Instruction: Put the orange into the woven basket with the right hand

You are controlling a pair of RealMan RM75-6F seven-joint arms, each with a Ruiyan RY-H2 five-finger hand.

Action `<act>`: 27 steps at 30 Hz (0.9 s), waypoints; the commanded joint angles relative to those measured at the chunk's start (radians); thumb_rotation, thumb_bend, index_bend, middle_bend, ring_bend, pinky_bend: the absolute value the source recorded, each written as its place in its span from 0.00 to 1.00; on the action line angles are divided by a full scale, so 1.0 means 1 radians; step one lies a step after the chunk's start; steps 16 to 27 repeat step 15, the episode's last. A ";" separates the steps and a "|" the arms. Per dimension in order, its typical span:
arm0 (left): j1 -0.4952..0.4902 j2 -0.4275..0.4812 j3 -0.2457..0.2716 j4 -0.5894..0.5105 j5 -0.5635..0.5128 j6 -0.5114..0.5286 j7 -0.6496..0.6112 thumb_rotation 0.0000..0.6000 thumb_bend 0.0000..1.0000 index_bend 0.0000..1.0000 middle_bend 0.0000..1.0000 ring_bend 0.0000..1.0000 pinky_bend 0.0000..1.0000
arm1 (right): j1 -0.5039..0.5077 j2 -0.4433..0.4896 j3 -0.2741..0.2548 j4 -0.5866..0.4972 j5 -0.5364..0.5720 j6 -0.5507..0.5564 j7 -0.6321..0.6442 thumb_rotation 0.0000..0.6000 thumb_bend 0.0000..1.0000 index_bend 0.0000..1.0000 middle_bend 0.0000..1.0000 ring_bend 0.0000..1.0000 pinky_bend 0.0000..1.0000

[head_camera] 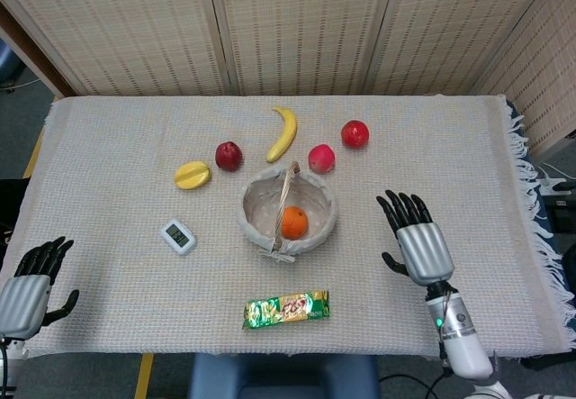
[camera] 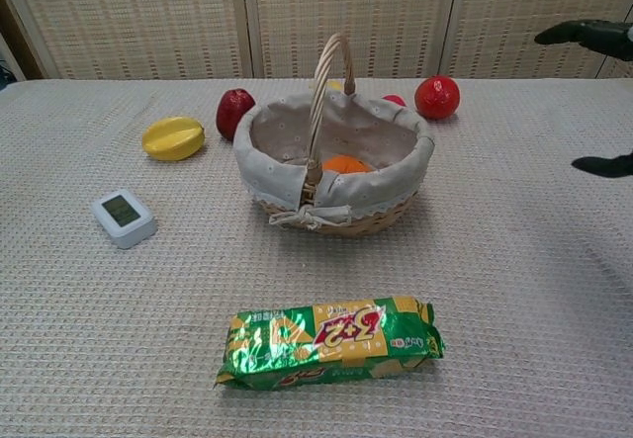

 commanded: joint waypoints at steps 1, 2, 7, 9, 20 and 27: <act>0.001 -0.003 0.000 0.001 0.002 0.004 0.008 1.00 0.37 0.00 0.00 0.00 0.07 | -0.129 0.082 -0.134 0.043 -0.161 0.096 0.101 1.00 0.14 0.00 0.00 0.00 0.06; 0.001 -0.004 0.000 0.002 0.002 0.005 0.010 1.00 0.37 0.00 0.00 0.00 0.07 | -0.157 0.087 -0.159 0.075 -0.197 0.119 0.120 1.00 0.14 0.00 0.00 0.00 0.06; 0.001 -0.007 -0.001 0.007 0.003 0.007 0.016 1.00 0.37 0.00 0.00 0.00 0.07 | -0.247 0.068 -0.202 0.234 -0.305 0.209 0.175 1.00 0.14 0.00 0.00 0.00 0.06; 0.001 -0.007 0.000 0.006 0.004 0.007 0.019 1.00 0.37 0.00 0.00 0.00 0.07 | -0.269 0.057 -0.201 0.277 -0.313 0.219 0.203 1.00 0.14 0.00 0.00 0.00 0.06; 0.003 -0.008 0.001 0.008 0.012 0.015 0.019 1.00 0.37 0.00 0.00 0.00 0.07 | -0.281 0.050 -0.164 0.305 -0.309 0.200 0.249 1.00 0.14 0.00 0.00 0.00 0.06; 0.003 -0.008 0.001 0.008 0.012 0.015 0.019 1.00 0.37 0.00 0.00 0.00 0.07 | -0.281 0.050 -0.164 0.305 -0.309 0.200 0.249 1.00 0.14 0.00 0.00 0.00 0.06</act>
